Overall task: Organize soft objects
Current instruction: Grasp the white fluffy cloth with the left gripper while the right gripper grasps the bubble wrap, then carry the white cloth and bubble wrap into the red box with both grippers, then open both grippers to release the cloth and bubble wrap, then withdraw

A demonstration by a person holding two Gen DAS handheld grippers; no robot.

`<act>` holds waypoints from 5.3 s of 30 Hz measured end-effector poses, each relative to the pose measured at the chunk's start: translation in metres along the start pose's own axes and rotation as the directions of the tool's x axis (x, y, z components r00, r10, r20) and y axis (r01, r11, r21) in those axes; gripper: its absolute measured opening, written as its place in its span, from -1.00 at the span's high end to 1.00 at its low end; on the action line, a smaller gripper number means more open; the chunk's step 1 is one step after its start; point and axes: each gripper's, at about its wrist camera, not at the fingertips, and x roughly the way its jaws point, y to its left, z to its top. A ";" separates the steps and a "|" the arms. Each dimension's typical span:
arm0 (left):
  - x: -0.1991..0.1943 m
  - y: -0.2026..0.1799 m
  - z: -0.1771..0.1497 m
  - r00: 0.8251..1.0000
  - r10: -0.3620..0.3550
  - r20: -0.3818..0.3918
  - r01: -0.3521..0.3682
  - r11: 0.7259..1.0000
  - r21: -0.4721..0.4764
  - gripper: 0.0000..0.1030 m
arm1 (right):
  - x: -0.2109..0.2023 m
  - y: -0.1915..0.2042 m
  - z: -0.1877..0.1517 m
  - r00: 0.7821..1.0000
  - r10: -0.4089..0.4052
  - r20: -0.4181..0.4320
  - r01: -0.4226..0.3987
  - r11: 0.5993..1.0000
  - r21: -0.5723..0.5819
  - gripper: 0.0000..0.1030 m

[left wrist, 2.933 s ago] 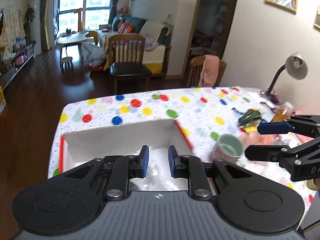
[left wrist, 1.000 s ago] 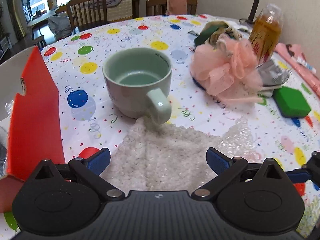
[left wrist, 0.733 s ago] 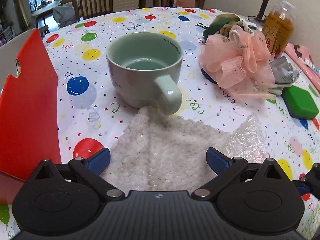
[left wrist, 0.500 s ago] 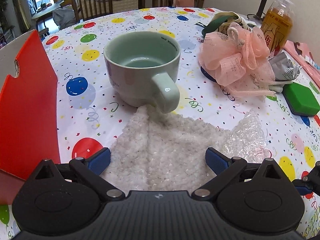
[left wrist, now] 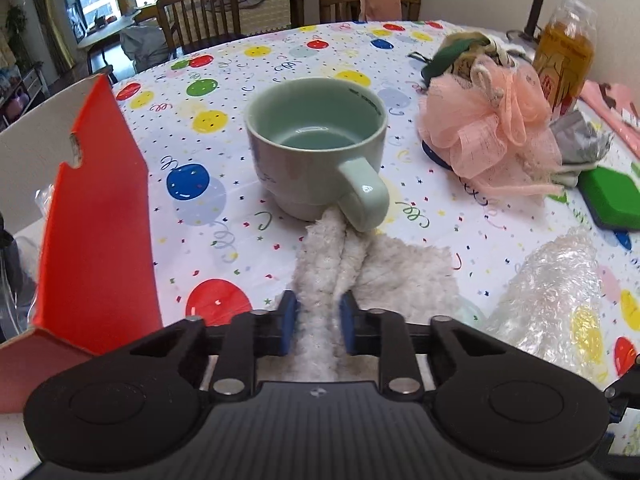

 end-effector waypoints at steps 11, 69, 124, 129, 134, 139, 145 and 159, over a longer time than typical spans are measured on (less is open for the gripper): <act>-0.042 0.019 0.000 0.996 -0.078 0.039 0.081 0.993 -0.082 0.64 | -0.050 -0.025 0.004 0.996 0.015 0.088 -0.024 0.994 0.110 0.90; -0.169 0.296 0.032 0.964 0.182 0.191 -0.127 0.955 -0.268 0.64 | -0.004 0.126 0.247 0.982 0.143 0.123 -0.096 0.941 -0.325 0.90; -0.088 0.294 -0.007 0.996 0.089 0.009 -0.084 0.969 -0.230 -0.51 | 0.065 0.153 0.243 0.985 0.159 0.062 -0.140 0.961 -0.241 -0.06; -0.108 0.289 -0.008 0.994 0.100 0.048 -0.087 0.971 -0.224 -0.51 | 0.039 0.147 0.241 0.974 0.194 0.116 -0.167 0.964 -0.208 -0.24; -0.131 0.280 -0.006 0.991 0.098 0.091 -0.076 0.973 -0.216 -0.51 | 0.009 0.137 0.236 0.959 0.226 0.171 -0.198 0.966 -0.167 -0.43; -0.154 0.266 -0.002 0.987 0.080 0.142 -0.051 0.978 -0.200 -0.61 | -0.020 0.125 0.229 0.945 0.233 0.231 -0.208 0.970 -0.130 -0.60; -0.170 0.246 0.002 0.982 0.039 0.186 -0.001 0.980 -0.201 -0.62 | -0.052 0.108 0.212 0.923 0.232 0.307 -0.209 0.972 -0.105 -0.88; -0.176 0.175 0.015 0.967 -0.035 0.254 0.084 0.979 -0.185 -0.74 | -0.106 0.038 0.149 0.904 0.180 0.387 -0.189 0.982 -0.014 -0.99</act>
